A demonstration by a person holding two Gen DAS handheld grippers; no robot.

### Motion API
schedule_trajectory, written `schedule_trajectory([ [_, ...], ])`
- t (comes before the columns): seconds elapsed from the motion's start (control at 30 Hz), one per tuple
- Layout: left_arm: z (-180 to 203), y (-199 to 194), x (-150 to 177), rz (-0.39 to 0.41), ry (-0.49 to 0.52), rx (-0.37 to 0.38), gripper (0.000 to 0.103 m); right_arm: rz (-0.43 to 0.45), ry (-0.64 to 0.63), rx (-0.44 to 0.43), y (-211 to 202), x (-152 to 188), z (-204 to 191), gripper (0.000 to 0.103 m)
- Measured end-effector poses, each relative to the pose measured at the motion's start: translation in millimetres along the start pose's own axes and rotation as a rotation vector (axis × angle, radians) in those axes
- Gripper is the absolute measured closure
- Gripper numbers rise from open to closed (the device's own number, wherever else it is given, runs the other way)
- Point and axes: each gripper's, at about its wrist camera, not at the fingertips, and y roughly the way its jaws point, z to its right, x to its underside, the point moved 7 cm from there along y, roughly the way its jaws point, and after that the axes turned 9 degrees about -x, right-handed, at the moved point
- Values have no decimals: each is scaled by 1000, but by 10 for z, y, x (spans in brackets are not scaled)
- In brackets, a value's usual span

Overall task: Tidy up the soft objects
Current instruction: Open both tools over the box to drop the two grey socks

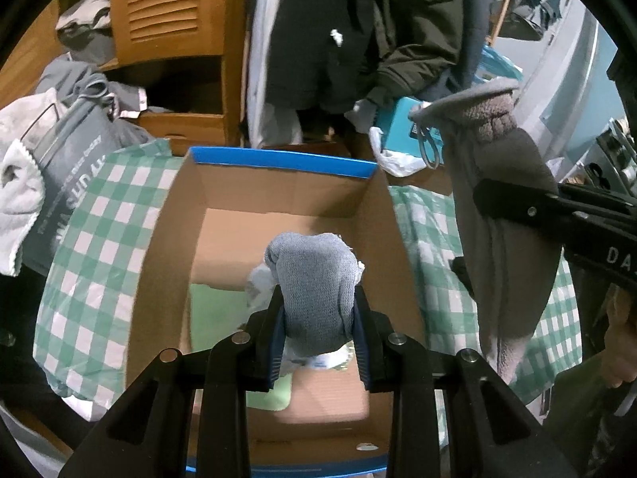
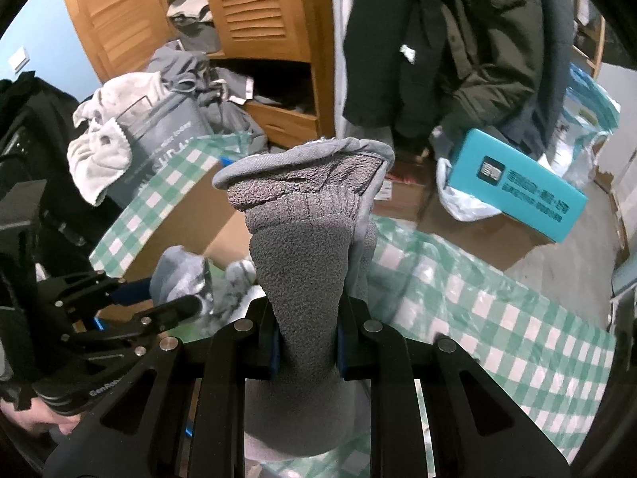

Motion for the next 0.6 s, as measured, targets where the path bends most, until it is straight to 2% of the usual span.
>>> schedule_trajectory([
  [0.6,-448,71,24,-16,-71,-36,72,-53,-50,-42,448,-251,-534,85],
])
